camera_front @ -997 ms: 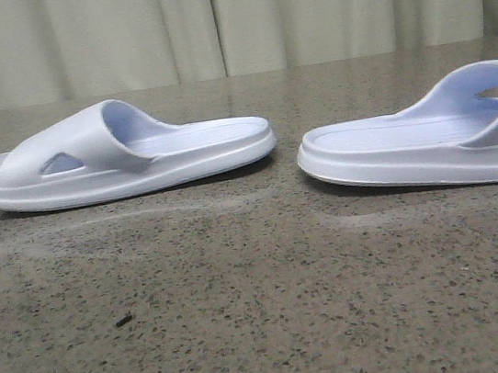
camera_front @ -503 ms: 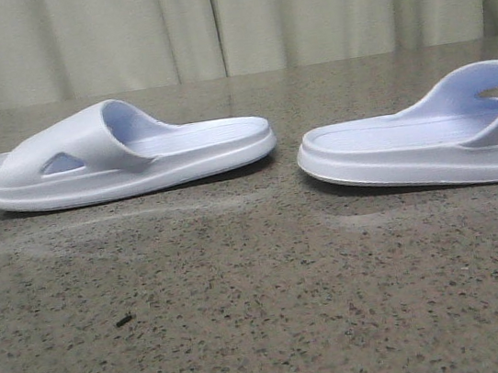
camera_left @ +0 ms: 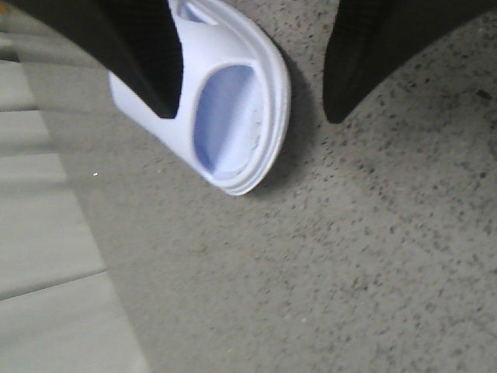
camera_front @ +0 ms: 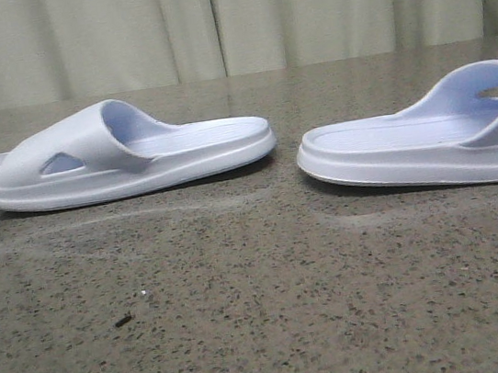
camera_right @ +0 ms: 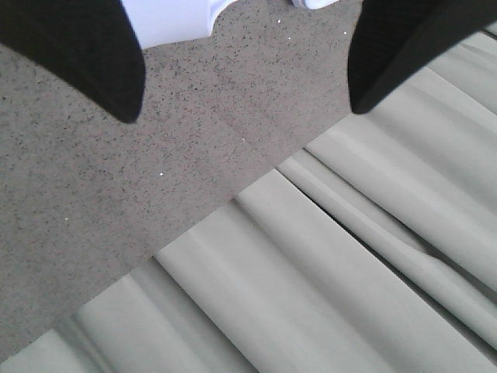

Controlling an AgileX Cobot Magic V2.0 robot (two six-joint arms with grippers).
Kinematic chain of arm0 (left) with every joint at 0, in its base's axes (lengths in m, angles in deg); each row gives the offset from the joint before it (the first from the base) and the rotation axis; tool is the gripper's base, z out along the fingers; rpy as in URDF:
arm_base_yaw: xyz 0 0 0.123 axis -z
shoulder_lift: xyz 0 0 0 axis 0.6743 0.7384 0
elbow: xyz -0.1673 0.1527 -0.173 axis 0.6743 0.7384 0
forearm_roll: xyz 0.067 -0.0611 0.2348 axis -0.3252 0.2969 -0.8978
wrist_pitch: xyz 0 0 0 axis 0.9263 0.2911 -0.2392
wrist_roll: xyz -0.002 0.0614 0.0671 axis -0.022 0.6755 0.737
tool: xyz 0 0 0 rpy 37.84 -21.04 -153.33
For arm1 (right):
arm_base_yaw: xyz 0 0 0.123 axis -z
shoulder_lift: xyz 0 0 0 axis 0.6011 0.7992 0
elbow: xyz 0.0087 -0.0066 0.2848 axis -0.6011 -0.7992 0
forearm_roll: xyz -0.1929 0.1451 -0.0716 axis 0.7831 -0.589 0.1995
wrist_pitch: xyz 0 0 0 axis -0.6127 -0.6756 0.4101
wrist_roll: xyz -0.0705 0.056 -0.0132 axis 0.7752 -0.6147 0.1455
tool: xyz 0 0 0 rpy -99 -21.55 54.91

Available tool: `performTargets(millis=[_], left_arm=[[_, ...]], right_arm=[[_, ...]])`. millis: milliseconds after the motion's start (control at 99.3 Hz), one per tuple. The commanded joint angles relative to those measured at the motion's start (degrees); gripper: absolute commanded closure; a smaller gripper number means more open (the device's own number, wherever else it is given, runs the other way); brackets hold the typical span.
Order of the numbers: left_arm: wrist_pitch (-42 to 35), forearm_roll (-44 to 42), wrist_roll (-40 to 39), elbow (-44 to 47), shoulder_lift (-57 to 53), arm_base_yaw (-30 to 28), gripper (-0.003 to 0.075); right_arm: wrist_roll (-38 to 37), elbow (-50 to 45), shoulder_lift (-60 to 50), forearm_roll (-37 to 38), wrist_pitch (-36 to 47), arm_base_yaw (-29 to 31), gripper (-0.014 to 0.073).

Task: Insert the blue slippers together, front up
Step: 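Lower left and right grippers onto the heels of the two slippers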

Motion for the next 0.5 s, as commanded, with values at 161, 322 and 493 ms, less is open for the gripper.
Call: performTargets(millis=[161,322,493], left_arm=[[-0.2,1.5,0.0,-1.9,4.5,0.5,0.0413],[-0.4,1.5,1.1,-2.1,4.8,0.5,0.0413],[0.5,1.5,3.1,-5.0,5.9,0.5,0.0413]], right_arm=[[0.3,2.2,0.8,-0.2,3.4,0.0,0.0118],[0.3,2.2,0.8,-0.2,3.4,0.0,0.0118],[0.3,2.2,0.8,-0.2,3.4,0.0,0.0118]])
